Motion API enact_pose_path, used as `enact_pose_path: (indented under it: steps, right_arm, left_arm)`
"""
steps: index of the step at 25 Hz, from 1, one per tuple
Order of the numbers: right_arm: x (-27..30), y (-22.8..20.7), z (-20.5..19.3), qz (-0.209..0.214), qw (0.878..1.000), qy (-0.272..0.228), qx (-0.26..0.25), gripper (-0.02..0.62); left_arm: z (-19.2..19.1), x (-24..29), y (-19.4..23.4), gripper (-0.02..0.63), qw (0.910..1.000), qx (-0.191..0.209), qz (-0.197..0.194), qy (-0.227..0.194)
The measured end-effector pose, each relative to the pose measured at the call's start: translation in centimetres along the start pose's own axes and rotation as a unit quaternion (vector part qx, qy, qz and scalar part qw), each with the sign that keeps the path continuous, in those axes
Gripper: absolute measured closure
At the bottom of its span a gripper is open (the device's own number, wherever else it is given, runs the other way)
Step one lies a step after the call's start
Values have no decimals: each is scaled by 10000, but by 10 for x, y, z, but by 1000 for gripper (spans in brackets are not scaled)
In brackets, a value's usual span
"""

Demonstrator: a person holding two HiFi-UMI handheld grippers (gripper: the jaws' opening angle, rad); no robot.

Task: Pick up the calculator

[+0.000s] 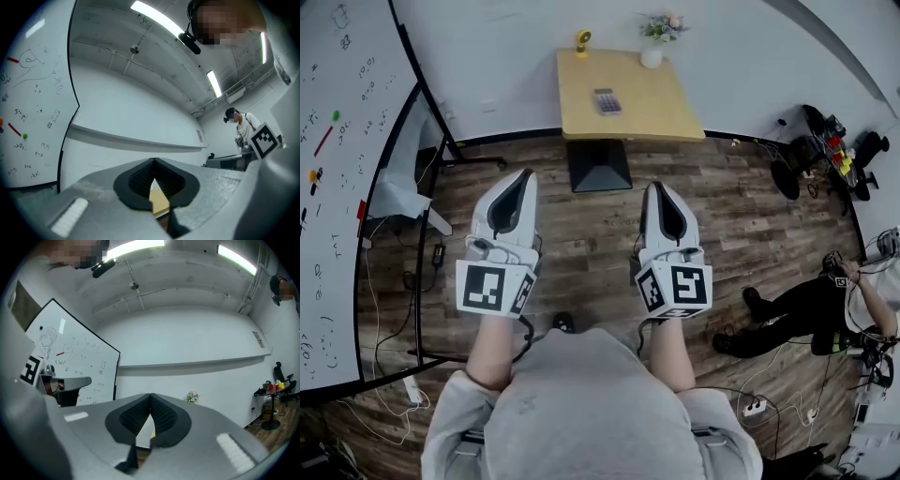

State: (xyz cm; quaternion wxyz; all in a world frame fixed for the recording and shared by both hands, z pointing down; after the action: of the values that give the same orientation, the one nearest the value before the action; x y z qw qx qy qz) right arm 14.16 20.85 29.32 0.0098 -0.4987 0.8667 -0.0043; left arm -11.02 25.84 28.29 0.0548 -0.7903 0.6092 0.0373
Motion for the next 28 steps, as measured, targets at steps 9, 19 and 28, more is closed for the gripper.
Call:
enact_pose_path:
  steps: [9,19,28]
  right_arm:
    - [18,-1,-9,-155,9997,166,27,592]
    - [63,-16,-14,-94,9997,146,187,592]
    - [134,-48,-8,-55,9996,45,272,592]
  left_arm:
    - [-18,16,14,601,9997,-166,-133,148]
    - [-25,53,36,601,9997,-98,-45,203]
    - [-27,121,62,601,9998,56,33,193]
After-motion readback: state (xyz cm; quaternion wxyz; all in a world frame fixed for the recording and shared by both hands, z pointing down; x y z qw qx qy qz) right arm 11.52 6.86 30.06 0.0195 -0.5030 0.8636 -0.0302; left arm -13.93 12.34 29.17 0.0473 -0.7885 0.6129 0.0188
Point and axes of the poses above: the fingertips, and each gripper's own axes: x forward along the fingers, y to its left, z out of its top, the point moved 9 cm from there along -x, backward along the fingers, and after that the axes turned 8 degrees about y, right-handed, at the moved point
